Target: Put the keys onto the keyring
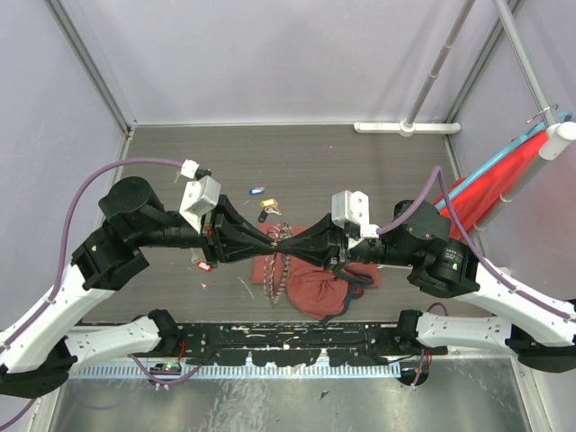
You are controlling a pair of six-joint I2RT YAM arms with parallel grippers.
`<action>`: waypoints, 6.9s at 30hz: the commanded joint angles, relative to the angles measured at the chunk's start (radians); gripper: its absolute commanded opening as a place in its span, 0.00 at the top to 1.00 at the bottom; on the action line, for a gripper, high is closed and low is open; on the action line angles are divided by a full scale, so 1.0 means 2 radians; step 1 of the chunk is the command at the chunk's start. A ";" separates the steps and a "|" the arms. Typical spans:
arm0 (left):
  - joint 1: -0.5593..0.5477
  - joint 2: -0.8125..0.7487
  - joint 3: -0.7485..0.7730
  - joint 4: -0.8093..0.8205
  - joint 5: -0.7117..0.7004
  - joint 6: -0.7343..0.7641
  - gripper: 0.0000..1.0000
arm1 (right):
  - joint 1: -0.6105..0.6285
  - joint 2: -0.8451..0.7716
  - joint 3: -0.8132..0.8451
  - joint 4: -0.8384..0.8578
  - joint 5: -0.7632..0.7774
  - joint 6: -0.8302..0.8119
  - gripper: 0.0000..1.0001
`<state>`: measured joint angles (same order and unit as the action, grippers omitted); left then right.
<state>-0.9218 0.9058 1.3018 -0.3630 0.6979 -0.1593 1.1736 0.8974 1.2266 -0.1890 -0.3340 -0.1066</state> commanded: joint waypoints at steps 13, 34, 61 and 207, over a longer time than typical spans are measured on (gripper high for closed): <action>-0.005 -0.016 -0.004 0.018 -0.038 -0.005 1.00 | -0.002 -0.007 0.021 0.039 0.010 0.005 0.81; -0.005 -0.048 -0.037 0.110 -0.046 -0.057 1.00 | -0.002 -0.008 0.000 0.079 -0.010 0.012 0.71; -0.005 -0.044 -0.039 0.111 -0.040 -0.058 1.00 | -0.002 0.016 -0.002 0.097 -0.001 0.014 0.99; -0.095 0.009 -0.017 -0.029 -0.207 0.240 0.61 | -0.001 0.081 0.174 -0.294 0.057 -0.285 0.99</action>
<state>-1.1053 0.9215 1.2373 -0.4252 0.3031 0.3103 1.1694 1.0611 1.5230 -0.8150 -0.1810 -0.6426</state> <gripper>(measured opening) 0.387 0.028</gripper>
